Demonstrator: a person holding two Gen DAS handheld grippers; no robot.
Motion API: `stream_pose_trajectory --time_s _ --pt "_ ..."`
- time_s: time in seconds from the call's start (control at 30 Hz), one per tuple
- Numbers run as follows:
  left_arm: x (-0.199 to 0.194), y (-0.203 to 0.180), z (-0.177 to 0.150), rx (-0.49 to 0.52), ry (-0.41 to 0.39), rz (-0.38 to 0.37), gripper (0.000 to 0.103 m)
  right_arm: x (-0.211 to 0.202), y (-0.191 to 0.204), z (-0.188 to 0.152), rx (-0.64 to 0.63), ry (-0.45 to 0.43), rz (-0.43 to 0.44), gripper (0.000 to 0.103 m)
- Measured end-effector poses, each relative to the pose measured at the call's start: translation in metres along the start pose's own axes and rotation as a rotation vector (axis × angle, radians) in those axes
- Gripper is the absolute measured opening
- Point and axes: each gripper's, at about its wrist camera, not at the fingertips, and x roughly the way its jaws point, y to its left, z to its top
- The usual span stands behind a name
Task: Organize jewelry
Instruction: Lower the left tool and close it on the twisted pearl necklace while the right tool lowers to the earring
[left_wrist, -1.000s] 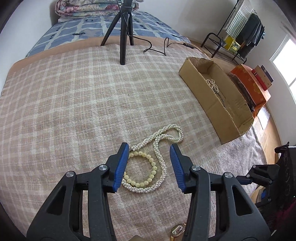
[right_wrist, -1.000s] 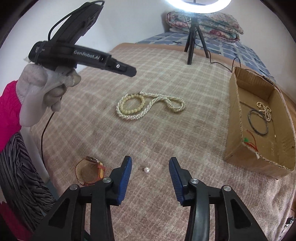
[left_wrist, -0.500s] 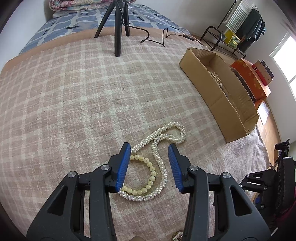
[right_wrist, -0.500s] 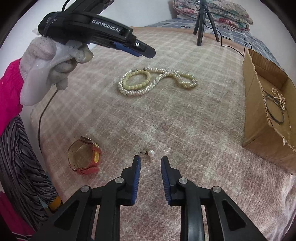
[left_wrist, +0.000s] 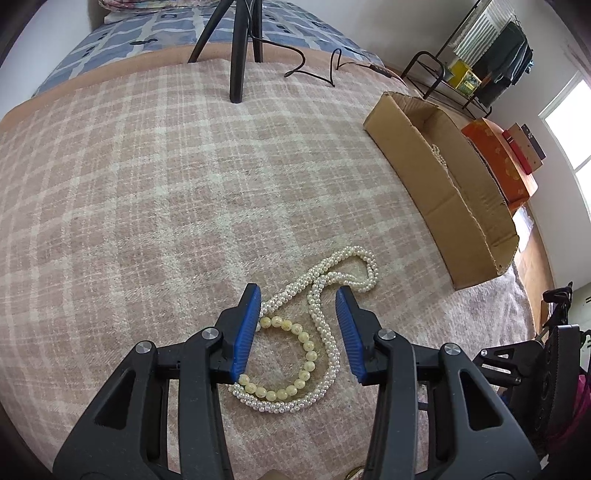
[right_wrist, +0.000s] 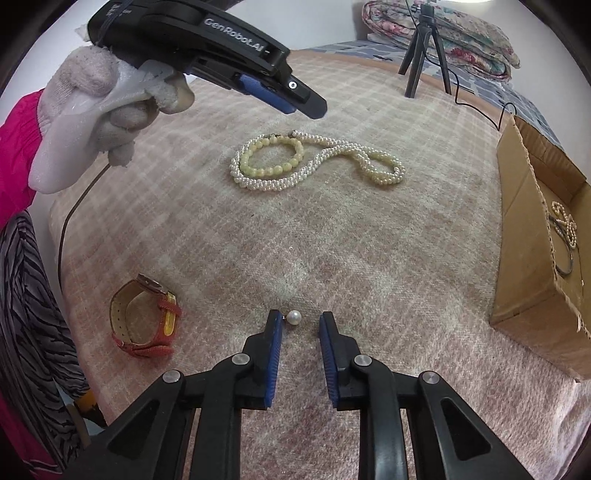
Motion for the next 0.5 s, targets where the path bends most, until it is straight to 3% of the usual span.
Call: stream_pose_trajectory --time_s 0.13,0.5 --pt "0.010 -0.002 0.003 0.017 0.030 -0.020 0.043 0.005 0.002 0.003 -0.009 0.002 0.005 0.020" --pt "0.037 -0.027 0.004 0.144 0.067 0.033 0.043 0.009 0.003 0.009 -0.010 -0.006 0.014 0.020"
